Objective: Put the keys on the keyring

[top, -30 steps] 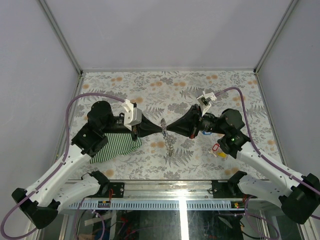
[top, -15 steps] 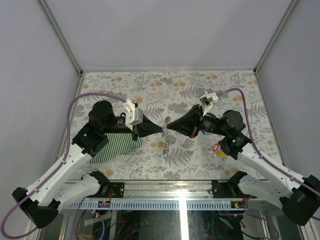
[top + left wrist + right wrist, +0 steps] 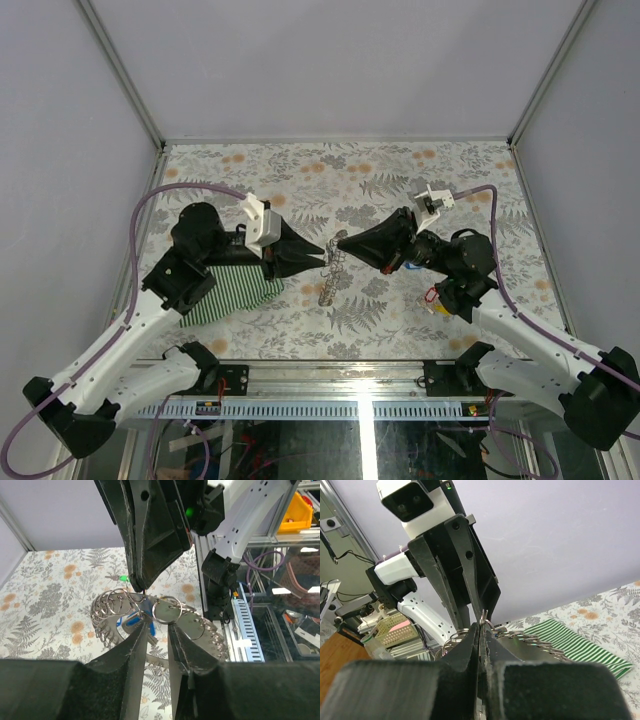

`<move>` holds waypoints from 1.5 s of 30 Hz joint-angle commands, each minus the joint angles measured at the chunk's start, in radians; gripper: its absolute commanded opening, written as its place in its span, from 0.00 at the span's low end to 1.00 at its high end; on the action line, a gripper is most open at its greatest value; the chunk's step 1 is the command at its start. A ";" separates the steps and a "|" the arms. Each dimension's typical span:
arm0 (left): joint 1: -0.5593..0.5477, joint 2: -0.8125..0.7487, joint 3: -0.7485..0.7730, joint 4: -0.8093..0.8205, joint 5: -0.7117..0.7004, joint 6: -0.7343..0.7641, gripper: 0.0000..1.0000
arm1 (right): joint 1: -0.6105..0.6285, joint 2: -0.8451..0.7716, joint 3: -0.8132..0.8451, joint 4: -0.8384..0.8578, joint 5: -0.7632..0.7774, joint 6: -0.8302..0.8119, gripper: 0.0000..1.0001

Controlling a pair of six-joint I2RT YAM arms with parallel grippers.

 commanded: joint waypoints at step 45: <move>-0.061 -0.003 -0.148 0.671 -0.127 -0.502 0.33 | -0.002 -0.046 0.147 0.067 -0.172 -0.269 0.00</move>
